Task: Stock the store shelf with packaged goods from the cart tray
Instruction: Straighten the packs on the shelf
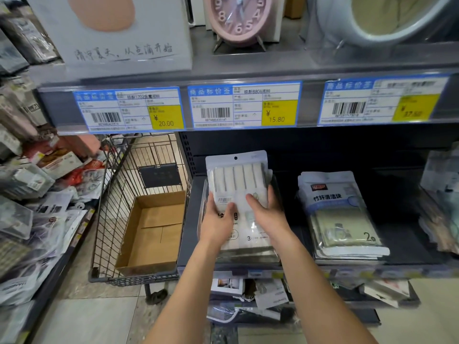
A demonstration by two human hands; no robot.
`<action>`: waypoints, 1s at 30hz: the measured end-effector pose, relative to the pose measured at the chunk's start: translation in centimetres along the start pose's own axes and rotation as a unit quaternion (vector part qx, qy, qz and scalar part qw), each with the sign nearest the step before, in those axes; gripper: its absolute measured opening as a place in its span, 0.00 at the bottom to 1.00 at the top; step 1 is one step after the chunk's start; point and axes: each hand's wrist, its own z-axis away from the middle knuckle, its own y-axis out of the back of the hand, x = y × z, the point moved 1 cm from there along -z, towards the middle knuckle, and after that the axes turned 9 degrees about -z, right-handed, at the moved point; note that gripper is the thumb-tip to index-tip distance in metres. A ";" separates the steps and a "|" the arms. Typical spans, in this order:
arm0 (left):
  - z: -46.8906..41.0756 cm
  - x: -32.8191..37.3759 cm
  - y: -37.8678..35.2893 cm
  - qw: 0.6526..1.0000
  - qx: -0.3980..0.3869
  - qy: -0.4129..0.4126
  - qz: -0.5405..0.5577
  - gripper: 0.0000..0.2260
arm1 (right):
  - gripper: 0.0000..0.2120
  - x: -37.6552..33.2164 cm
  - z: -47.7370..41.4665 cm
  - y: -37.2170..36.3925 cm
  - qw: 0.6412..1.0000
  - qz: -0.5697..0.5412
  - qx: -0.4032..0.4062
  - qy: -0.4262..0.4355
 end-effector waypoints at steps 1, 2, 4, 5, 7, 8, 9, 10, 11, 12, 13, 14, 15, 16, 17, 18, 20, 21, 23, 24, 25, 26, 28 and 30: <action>0.0 0.0 0.0 1.000 -0.004 0.002 -0.002 0.31 | 0.43 0.1 0.0 0.1 1.000 -0.010 0.007 -0.008; 0.0 0.0 0.0 1.000 -0.007 0.003 0.001 0.31 | 0.43 0.1 -0.1 0.2 1.000 -0.019 0.014 -0.020; 0.0 0.1 0.0 1.000 -0.012 0.005 0.014 0.30 | 0.40 0.3 -0.4 0.3 0.998 -0.037 0.023 -0.043; 0.0 0.1 0.1 1.000 -0.015 0.006 0.018 0.30 | 0.36 0.4 -0.5 0.3 0.998 -0.043 0.021 -0.047; -0.1 0.0 0.1 0.999 -0.026 0.006 0.032 0.32 | 0.29 0.4 -0.7 0.2 0.998 -0.038 0.013 -0.046; -0.3 -0.1 0.1 0.998 -0.033 0.005 0.043 0.33 | 0.29 0.4 -0.8 0.2 0.998 -0.031 0.009 -0.053; -0.4 -0.2 0.0 0.998 -0.041 0.007 0.050 0.34 | 0.30 0.5 -0.8 0.1 0.998 -0.021 0.009 -0.064; -0.6 -0.4 0.0 0.997 -0.045 0.009 0.055 0.35 | 0.32 0.5 -0.8 0.1 0.997 -0.006 0.012 -0.072; -0.6 -0.4 -0.1 0.997 -0.049 0.010 0.064 0.35 | 0.34 0.6 -0.7 0.0 0.997 0.007 0.014 -0.075; -0.7 -0.6 -0.1 0.996 -0.051 0.008 0.076 0.36 | 0.37 0.5 -0.5 0.0 0.997 0.015 0.015 -0.071; -0.7 -0.6 -0.2 0.995 -0.052 0.009 0.088 0.37 | 0.41 0.6 -0.3 -0.1 0.998 0.017 0.014 -0.065; -0.7 -0.6 -0.2 0.993 -0.054 0.013 0.102 0.38 | 0.44 0.7 -0.2 -0.1 0.998 0.014 0.013 -0.062; -0.8 -0.7 -0.3 0.992 -0.056 0.020 0.109 0.41 | 0.47 0.7 -0.1 -0.1 0.998 0.006 0.012 -0.066; -1.0 -0.9 -0.4 0.992 -0.057 0.024 0.112 0.43 | 0.49 0.9 -0.1 -0.1 0.997 -0.004 0.013 -0.074; -1.1 -1.0 -0.5 0.992 -0.060 0.025 0.111 0.44 | 0.51 1.1 -0.2 0.0 0.996 -0.014 0.015 -0.085; -1.4 -1.4 -0.7 0.992 -0.064 0.025 0.108 0.45 | 0.52 1.3 -0.4 0.0 0.995 -0.021 0.016 -0.096; -1.7 -1.6 -0.8 0.993 -0.061 0.022 0.098 0.43 | 0.54 1.7 -0.5 0.0 0.993 -0.021 0.019 -0.114; -1.7 -1.6 -0.8 0.993 -0.057 0.019 0.100 0.42 | 0.54 1.7 -0.4 0.0 0.992 -0.019 0.022 -0.119; -1.7 -1.4 -0.6 0.991 -0.055 0.022 0.118 0.42 | 0.54 1.7 -0.4 -0.1 0.992 -0.010 0.031 -0.119; -1.4 -1.1 -0.5 0.991 -0.053 0.027 0.121 0.42 | 0.54 1.7 -0.3 -0.2 0.993 -0.003 0.037 -0.114; -1.3 -1.0 -0.5 0.991 -0.048 0.028 0.120 0.41 | 0.55 1.7 -0.2 -0.2 0.993 0.006 0.041 -0.110; -1.1 -0.8 -0.5 0.992 -0.043 0.027 0.117 0.40 | 0.55 1.7 -0.2 -0.3 0.993 0.017 0.042 -0.107; -1.0 -0.9 -0.6 0.994 -0.031 0.023 0.104 0.36 | 0.53 1.7 -0.1 -0.5 0.994 0.035 0.038 -0.100; -0.9 -0.7 -0.6 0.995 -0.022 0.029 0.094 0.32 | 0.51 1.7 -0.2 -0.4 0.994 0.040 0.038 -0.090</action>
